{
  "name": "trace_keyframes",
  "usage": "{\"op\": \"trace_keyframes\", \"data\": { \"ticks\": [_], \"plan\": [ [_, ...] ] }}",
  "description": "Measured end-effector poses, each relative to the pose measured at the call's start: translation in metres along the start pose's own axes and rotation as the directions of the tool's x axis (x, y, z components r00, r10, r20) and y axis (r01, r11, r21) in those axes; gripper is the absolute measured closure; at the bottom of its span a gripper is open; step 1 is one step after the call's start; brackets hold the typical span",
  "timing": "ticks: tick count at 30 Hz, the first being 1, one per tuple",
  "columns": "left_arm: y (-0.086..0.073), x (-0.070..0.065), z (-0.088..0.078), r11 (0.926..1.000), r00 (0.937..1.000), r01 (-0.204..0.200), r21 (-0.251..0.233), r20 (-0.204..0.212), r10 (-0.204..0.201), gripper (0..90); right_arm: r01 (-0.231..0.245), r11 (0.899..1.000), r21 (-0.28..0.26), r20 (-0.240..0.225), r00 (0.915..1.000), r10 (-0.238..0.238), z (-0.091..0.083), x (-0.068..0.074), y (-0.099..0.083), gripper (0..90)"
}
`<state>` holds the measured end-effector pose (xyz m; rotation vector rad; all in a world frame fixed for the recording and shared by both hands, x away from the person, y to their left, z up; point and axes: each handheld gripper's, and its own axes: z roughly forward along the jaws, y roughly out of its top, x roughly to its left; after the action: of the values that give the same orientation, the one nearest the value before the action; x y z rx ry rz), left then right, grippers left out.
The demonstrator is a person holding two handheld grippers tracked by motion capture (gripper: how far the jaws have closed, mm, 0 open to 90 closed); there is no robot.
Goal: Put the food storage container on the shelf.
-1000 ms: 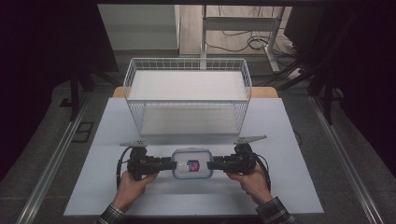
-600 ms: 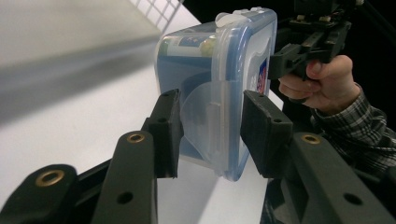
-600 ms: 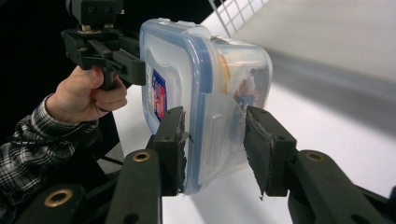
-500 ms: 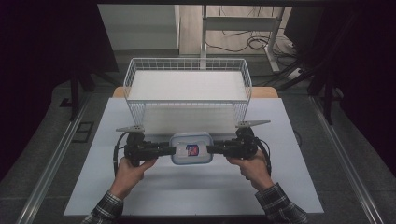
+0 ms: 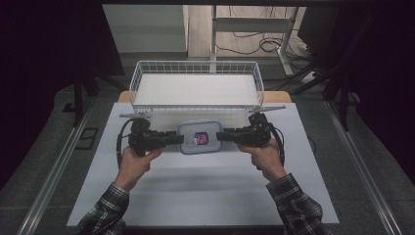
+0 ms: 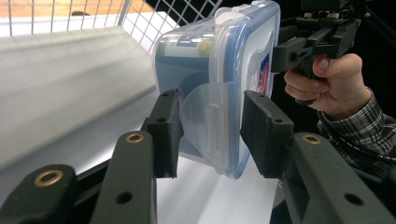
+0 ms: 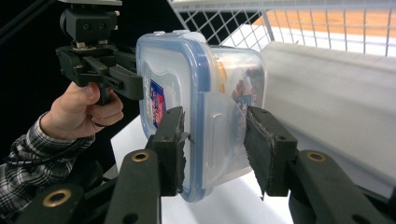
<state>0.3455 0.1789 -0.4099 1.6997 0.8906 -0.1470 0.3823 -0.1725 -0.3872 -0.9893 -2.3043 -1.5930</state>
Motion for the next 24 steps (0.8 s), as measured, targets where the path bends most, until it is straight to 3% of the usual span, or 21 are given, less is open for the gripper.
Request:
{"op": "trace_keyframes", "data": {
  "ticks": [15,24],
  "plan": [
    [0.066,0.013,-0.009,0.9998,0.9999,-0.011,-0.018,-0.012,0.011,58.2,-0.006,0.999,-0.048,0.015,0.9999,0.006,0.0,-0.006,0.063,58.2],
    [0.091,0.028,-0.007,0.9997,0.9999,0.004,-0.022,-0.014,-0.005,58.0,-0.024,0.998,-0.054,0.021,0.9995,0.025,0.005,-0.018,0.088,58.1]
  ]
}}
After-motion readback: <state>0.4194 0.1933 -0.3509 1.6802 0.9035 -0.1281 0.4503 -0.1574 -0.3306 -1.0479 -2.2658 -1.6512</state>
